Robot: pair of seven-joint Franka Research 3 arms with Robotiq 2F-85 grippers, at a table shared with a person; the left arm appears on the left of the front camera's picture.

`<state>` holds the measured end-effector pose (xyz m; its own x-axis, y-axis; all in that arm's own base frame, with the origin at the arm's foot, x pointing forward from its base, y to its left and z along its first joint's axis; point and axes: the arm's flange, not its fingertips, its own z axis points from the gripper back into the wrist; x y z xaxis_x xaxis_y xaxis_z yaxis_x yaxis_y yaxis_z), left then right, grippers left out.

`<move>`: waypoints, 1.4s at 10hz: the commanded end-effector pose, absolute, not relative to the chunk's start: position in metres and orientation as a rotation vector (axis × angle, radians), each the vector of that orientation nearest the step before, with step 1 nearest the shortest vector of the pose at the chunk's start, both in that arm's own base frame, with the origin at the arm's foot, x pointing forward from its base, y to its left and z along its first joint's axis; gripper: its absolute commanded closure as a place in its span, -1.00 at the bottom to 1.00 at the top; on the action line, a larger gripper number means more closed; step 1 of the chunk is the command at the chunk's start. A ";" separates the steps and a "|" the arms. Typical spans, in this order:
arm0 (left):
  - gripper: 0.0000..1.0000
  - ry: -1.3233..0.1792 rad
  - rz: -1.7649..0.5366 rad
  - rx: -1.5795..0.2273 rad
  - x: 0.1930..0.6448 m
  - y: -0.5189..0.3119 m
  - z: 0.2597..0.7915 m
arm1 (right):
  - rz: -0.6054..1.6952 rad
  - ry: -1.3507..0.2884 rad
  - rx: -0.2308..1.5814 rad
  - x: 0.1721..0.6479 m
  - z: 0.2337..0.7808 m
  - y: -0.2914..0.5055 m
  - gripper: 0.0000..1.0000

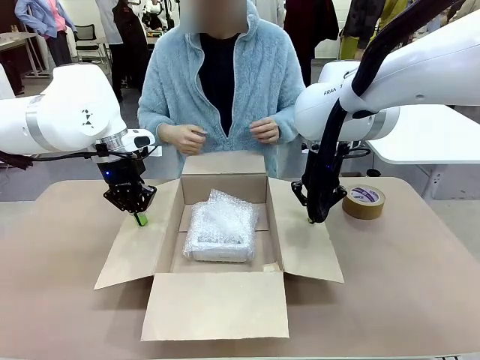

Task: Wrap the clocks to prevent damage.
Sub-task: Once the human has placed the objects inside and stepped back, release both hands from the side flaps of the Package Box.

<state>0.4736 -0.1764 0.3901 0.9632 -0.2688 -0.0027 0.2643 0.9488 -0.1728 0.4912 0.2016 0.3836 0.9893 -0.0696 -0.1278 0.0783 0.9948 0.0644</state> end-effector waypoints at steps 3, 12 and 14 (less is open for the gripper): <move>1.00 0.028 -0.272 -0.169 0.472 -0.176 0.389 | -0.080 0.126 0.069 0.491 0.385 0.203 1.00; 0.99 -0.173 -0.959 -0.197 0.422 -0.044 0.511 | 0.576 -0.013 -0.019 0.405 0.527 0.094 0.98; 0.99 -0.166 -0.933 -0.179 0.430 -0.052 0.516 | 0.563 -0.032 -0.067 0.411 0.541 0.101 0.98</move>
